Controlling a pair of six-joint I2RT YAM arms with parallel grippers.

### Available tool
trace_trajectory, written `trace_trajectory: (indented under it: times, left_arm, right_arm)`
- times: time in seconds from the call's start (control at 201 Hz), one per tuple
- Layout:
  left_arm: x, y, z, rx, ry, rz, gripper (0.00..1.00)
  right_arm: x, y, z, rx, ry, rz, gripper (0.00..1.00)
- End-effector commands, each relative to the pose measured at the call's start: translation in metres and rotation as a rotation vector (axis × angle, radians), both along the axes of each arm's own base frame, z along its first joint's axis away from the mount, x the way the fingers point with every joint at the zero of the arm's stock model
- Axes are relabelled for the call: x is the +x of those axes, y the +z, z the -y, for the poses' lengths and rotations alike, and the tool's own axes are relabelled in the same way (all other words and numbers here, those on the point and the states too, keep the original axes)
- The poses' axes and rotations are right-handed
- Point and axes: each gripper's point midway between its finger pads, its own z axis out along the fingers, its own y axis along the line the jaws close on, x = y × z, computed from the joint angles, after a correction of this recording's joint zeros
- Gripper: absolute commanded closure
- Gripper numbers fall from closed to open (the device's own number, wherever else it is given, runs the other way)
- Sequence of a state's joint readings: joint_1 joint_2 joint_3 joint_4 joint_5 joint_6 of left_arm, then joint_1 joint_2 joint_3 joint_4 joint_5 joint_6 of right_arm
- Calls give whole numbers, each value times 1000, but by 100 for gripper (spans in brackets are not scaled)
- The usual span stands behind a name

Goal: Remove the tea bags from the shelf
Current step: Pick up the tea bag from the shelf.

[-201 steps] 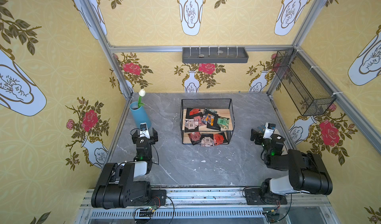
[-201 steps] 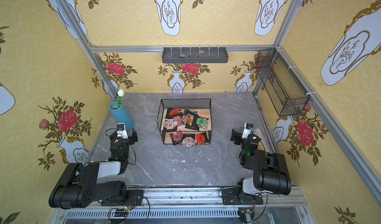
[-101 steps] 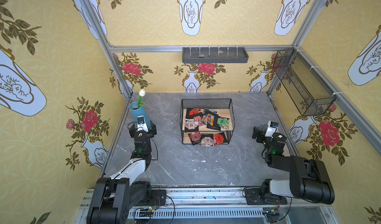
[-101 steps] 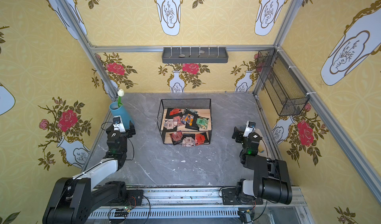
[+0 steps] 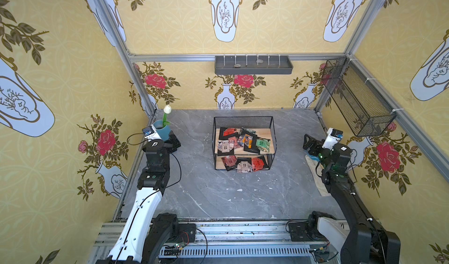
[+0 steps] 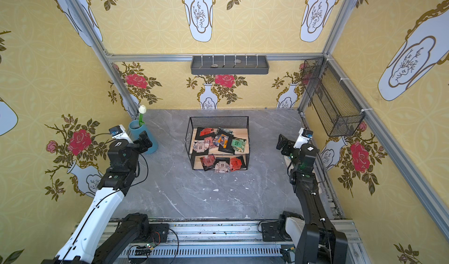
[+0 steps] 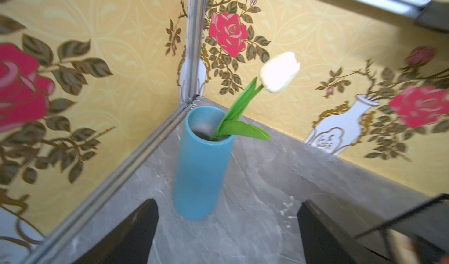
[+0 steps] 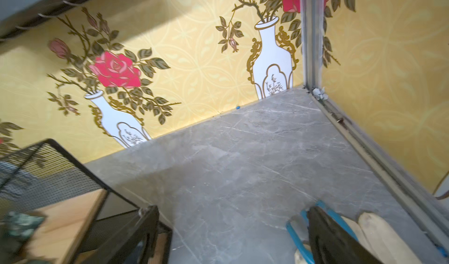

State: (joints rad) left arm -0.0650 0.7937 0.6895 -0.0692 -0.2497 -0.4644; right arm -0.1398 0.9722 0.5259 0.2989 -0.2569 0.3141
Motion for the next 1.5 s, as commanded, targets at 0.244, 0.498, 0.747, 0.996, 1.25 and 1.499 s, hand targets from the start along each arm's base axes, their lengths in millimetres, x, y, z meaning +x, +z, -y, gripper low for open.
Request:
trace_trajectory:
  times: [0.244, 0.498, 0.747, 0.996, 1.25, 1.499]
  left_arm:
    - [-35, 9, 81, -404, -413, 39, 0]
    - [-59, 8, 133, -458, -673, -75, 5]
    - [-76, 14, 181, -425, -877, -154, 17]
    - [-89, 2, 217, -246, -933, -258, 18]
    - [-93, -22, 252, -108, -951, -382, 17]
    - [-97, -40, 275, -88, -991, -437, 18]
  right_arm:
    - [-13, -13, -6, 585, 102, -304, 2]
    - [-15, -9, -27, 622, 244, -394, 3]
    - [-6, -19, -76, 615, 413, -512, 2]
    - [3, -28, -98, 578, 473, -570, 6]
    - [11, -42, -129, 549, 558, -637, 8]
    - [13, -56, -164, 511, 643, -693, 7]
